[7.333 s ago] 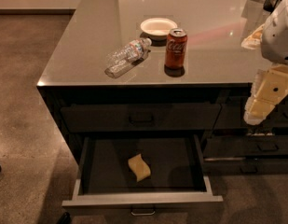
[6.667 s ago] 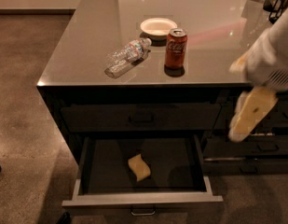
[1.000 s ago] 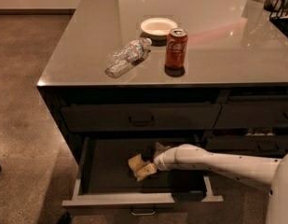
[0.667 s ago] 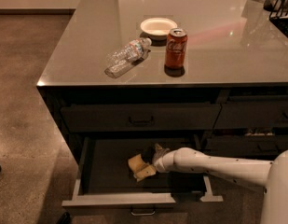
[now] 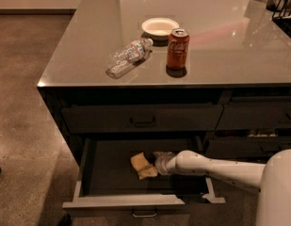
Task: Pick sponge from middle drawer and place on counter
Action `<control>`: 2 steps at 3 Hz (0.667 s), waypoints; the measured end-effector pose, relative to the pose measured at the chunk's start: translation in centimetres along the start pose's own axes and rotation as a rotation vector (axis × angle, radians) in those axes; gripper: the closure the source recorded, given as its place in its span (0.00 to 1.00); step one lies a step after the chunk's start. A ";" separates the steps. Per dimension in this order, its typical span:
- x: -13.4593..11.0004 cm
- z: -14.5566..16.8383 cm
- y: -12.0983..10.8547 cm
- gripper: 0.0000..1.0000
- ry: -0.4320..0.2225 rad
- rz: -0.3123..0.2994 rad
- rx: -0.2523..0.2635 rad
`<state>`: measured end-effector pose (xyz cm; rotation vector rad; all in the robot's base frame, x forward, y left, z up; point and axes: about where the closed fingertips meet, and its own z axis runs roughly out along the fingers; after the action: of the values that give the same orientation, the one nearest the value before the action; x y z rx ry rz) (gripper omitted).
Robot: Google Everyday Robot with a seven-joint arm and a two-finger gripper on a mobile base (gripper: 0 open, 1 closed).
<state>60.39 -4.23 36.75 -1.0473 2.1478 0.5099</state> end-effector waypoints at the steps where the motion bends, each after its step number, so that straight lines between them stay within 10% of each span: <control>1: 0.8 0.5 -0.4 0.50 0.013 0.018 -0.005; 2: 0.5 0.3 -0.5 0.81 0.006 0.017 0.000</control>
Offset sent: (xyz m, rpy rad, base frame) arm 0.0059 -0.0068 0.0016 -0.0056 0.0086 -0.0277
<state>60.71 -4.62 36.14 -1.0327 2.1635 0.5156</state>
